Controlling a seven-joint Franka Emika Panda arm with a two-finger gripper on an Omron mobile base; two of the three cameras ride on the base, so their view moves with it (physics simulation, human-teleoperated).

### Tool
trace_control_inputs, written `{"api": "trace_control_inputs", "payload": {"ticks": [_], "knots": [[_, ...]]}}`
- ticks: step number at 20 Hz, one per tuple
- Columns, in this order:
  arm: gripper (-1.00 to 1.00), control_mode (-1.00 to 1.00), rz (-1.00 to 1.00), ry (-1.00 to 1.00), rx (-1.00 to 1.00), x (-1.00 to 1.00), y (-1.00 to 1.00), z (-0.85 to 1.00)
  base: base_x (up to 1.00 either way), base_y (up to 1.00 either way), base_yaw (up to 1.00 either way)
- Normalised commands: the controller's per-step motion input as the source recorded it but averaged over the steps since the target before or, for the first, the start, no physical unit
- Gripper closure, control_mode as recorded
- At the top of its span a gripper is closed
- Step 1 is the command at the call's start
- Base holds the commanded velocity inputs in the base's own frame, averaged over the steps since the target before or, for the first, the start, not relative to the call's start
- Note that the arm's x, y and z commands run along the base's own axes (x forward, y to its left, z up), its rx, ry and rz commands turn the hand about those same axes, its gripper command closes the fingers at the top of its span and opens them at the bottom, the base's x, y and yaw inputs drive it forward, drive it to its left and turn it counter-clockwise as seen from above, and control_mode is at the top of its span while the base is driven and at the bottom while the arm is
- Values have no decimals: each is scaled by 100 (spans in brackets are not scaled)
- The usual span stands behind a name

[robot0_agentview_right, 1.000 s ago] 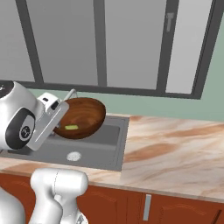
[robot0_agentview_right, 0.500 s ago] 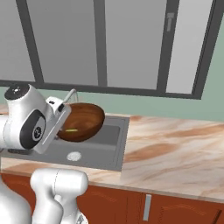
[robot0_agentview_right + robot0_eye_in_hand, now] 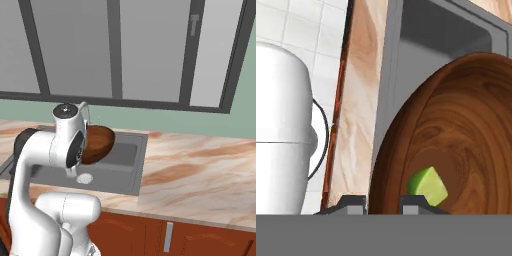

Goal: Pick the lemon wedge from the cabinet and place it in the bowl. Then pick the bowl and place it in the sink. Then turn on the sink facuet.

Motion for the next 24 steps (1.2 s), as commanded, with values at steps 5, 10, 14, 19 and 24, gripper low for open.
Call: {"api": "trace_control_inputs", "payload": {"ticks": [5, 10, 14, 19, 24], "knots": [[100, -100, 47, 1, -8, 48, 0, -41, 0, 0, 0], [100, -100, 40, 3, -3, 18, 3, -35, 0, 0, 0], [100, -100, 12, 1, -2, 1, 12, -7, 0, 0, 0], [100, -100, 18, -1, 0, 23, 0, -38, 0, 0, 0], [100, -100, 21, -5, 0, 31, 0, -38, 0, 0, 0]]}}
